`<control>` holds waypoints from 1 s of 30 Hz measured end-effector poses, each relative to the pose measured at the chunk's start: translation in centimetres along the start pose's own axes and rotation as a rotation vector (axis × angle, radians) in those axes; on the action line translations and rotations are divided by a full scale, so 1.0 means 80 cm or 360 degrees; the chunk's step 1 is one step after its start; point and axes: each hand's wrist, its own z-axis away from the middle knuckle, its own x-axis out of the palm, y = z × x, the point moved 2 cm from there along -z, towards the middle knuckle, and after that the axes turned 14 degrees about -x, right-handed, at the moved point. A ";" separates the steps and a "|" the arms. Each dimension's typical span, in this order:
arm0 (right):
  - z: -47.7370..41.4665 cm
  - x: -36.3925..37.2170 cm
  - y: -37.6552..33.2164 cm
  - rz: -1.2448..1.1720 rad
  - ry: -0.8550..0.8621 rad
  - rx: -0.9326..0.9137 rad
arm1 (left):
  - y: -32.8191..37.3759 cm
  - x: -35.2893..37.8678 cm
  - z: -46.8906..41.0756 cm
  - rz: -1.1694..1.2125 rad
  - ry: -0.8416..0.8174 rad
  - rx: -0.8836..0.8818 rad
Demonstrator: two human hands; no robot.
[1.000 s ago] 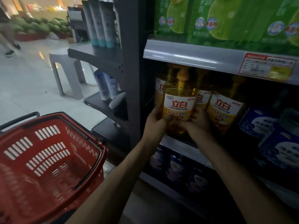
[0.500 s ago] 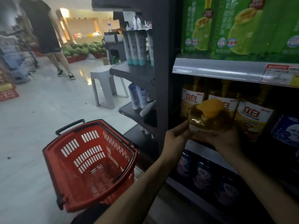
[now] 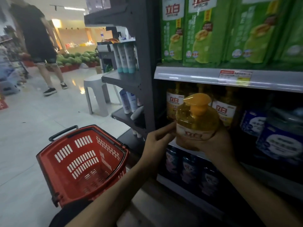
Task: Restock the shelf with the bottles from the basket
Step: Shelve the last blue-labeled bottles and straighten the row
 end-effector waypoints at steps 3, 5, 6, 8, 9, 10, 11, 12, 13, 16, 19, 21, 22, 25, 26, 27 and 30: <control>0.010 -0.014 0.014 0.0005 0.0037 0.0036 | 0.002 0.011 0.000 0.0014 0.0005 -0.0013; 0.018 -0.028 0.023 0.0002 0.0073 0.0096 | 0.004 0.025 -0.004 0.0033 0.0047 -0.0053; 0.020 -0.036 0.025 -0.0011 0.0099 0.0150 | 0.004 0.034 -0.006 0.0044 0.0056 -0.0071; 0.023 -0.053 0.034 -0.0035 0.0107 0.0269 | 0.000 0.051 -0.013 0.0052 0.0055 -0.0090; 0.025 -0.061 0.039 -0.0047 0.0138 0.0335 | -0.002 0.060 -0.016 0.0044 0.0035 -0.0095; 0.026 -0.070 0.041 -0.0052 0.0157 0.0404 | -0.004 0.069 -0.018 0.0032 0.0005 -0.0099; 0.029 -0.078 0.047 -0.0063 0.0178 0.0463 | -0.008 0.077 -0.021 0.0018 -0.0024 -0.0103; 0.032 -0.086 0.051 -0.0098 0.0197 0.0513 | -0.010 0.086 -0.024 0.0005 -0.0047 -0.0114; 0.035 -0.094 0.055 -0.0133 0.0215 0.0563 | -0.014 0.094 -0.027 -0.0007 -0.0063 -0.0133; 0.043 -0.108 0.064 -0.0202 0.0237 0.0641 | -0.023 0.111 -0.039 -0.0046 -0.0099 -0.0155; 0.047 -0.123 0.076 -0.0222 0.0290 0.0679 | -0.027 0.125 -0.050 -0.0071 -0.0151 -0.0155; 0.047 -0.126 0.087 -0.0257 0.0358 0.0731 | -0.025 0.132 -0.057 -0.0031 -0.0169 -0.0214; 0.046 -0.125 0.091 -0.0262 0.0404 0.0754 | -0.025 0.134 -0.063 0.0008 -0.0170 -0.0252; 0.044 -0.124 0.101 -0.0285 0.0453 0.0767 | -0.034 0.136 -0.095 0.0071 -0.0061 -0.0294; 0.043 -0.124 0.099 -0.0278 0.0442 0.0737 | -0.037 0.135 -0.106 0.0069 -0.0002 -0.0307; 0.042 -0.124 0.097 -0.0264 0.0436 0.0712 | -0.037 0.134 -0.116 0.0077 0.0066 -0.0333; 0.042 -0.120 0.098 -0.0259 0.0395 0.0685 | -0.039 0.138 -0.143 0.0118 0.0179 -0.0353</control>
